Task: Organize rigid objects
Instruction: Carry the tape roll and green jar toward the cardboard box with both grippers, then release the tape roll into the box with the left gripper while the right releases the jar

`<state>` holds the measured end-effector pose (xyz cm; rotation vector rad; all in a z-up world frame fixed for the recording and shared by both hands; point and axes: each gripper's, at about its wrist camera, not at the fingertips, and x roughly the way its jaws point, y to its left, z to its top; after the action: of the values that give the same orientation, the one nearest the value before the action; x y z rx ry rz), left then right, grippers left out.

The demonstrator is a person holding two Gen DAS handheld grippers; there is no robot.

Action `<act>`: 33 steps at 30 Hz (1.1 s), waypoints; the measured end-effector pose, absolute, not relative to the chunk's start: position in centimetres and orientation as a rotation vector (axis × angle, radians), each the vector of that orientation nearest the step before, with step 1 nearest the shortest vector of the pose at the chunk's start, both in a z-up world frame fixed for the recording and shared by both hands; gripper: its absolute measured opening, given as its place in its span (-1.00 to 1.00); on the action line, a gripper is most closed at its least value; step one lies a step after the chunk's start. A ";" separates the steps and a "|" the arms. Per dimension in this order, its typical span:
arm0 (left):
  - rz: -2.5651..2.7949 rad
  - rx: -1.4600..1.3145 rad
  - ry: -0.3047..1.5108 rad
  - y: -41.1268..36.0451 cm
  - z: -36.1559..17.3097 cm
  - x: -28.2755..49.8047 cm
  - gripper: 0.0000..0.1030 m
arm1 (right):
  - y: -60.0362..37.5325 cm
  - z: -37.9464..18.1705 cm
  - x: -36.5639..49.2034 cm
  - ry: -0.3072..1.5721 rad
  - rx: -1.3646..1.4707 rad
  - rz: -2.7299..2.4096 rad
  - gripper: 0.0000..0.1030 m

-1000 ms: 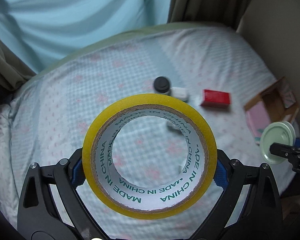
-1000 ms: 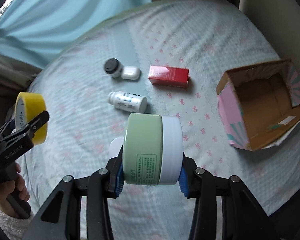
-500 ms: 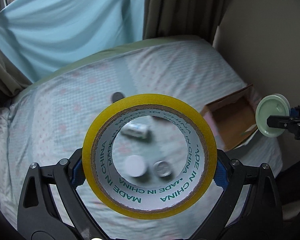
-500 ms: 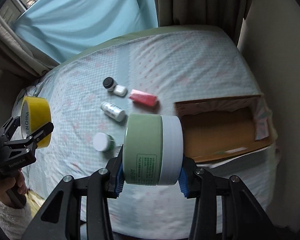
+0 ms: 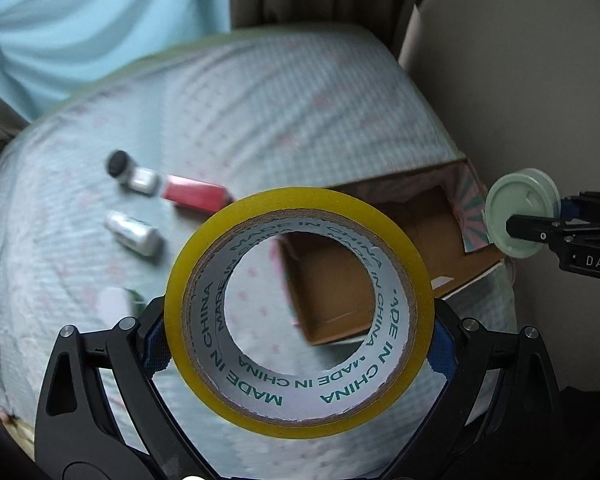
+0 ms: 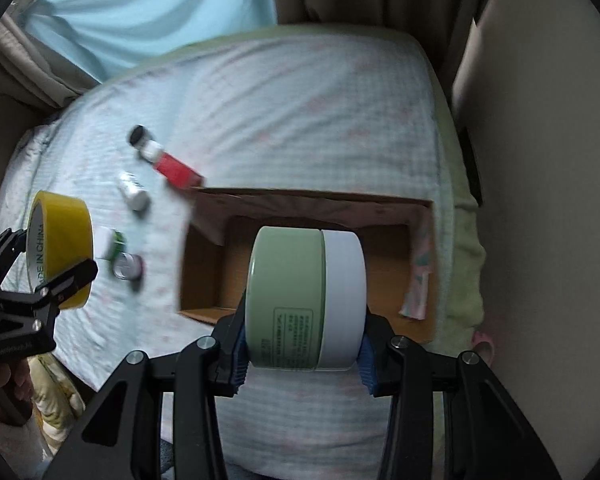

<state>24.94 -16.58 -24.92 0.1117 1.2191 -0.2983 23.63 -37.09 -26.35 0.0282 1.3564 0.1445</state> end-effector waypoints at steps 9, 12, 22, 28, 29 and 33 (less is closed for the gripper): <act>-0.296 0.228 1.429 -25.3 -36.7 29.9 0.87 | -41.0 -35.5 26.1 1.461 -0.023 0.207 -0.22; -0.294 0.270 1.482 -27.0 -40.3 30.8 0.87 | -40.9 -38.3 26.2 1.484 -0.034 0.236 -0.22; -0.319 0.321 1.515 -29.6 -43.0 31.9 0.87 | -40.0 -41.5 25.9 1.501 -0.099 0.322 -0.22; -0.335 0.344 1.461 -29.7 -41.1 31.3 1.00 | -39.4 -40.2 25.0 1.394 -0.171 0.362 1.00; -0.339 0.342 1.453 -29.6 -40.7 31.2 1.00 | -39.5 -40.0 24.9 1.388 -0.167 0.371 1.00; -0.340 0.329 1.445 -29.0 -39.6 30.6 1.00 | -40.1 -39.5 23.7 1.375 -0.151 0.361 1.00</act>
<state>30.62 -28.96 -39.56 0.3292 1.4453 -0.3396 23.69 -40.05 -39.54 -0.1505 1.3748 0.3613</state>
